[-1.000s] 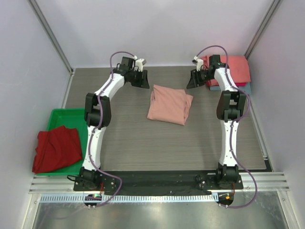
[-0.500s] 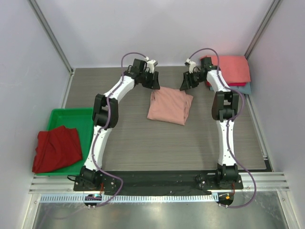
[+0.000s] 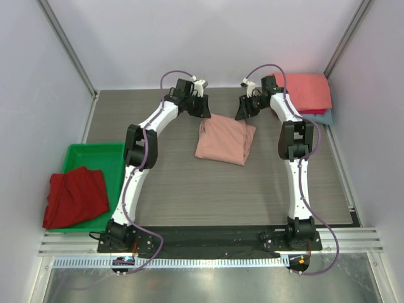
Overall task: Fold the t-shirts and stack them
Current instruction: Fold the tshirt
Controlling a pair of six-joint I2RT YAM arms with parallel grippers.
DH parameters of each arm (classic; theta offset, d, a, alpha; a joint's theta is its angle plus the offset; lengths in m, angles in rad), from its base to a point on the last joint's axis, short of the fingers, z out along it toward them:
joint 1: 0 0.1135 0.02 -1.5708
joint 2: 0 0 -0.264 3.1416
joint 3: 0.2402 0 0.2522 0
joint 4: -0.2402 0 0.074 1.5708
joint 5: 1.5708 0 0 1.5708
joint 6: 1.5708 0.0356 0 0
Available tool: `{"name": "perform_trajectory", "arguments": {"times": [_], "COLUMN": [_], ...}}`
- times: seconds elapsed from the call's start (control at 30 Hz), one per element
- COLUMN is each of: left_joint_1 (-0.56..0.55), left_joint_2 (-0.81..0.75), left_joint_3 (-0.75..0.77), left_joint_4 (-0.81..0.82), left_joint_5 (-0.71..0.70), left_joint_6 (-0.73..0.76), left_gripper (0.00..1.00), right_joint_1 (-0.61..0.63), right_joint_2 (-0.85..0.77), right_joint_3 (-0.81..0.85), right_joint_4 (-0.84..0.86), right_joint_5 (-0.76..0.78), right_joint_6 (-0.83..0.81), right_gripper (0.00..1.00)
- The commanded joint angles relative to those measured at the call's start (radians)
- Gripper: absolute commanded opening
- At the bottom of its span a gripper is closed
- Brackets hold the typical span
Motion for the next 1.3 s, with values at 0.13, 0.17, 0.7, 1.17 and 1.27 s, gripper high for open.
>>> {"name": "perform_trajectory", "arguments": {"times": [0.13, 0.17, 0.7, 1.17, 1.27], "left_joint_1": [0.004, 0.004, 0.001, -0.012, -0.013], "left_joint_2": [0.016, 0.016, 0.022, 0.024, 0.021], "left_joint_3": [0.047, 0.05, 0.055, 0.055, 0.053], "left_joint_4": [0.063, 0.065, 0.075, 0.077, 0.074], "left_joint_5": [0.023, 0.028, 0.028, 0.027, 0.02], "left_joint_6": [-0.015, -0.02, -0.029, -0.027, -0.026], "left_gripper": [0.4, 0.39, 0.4, 0.38, 0.38], "right_joint_1": [-0.007, -0.007, -0.027, -0.03, -0.019], "right_joint_2": [-0.012, -0.015, -0.043, -0.049, -0.048], "right_joint_3": [-0.017, -0.023, -0.038, -0.086, -0.077], "right_joint_4": [0.005, 0.004, -0.002, -0.035, -0.042], "right_joint_5": [0.068, 0.07, 0.125, 0.079, 0.068], "right_joint_6": [-0.006, -0.01, -0.027, -0.063, -0.078], "right_gripper": [0.48, 0.48, 0.48, 0.34, 0.16]}}
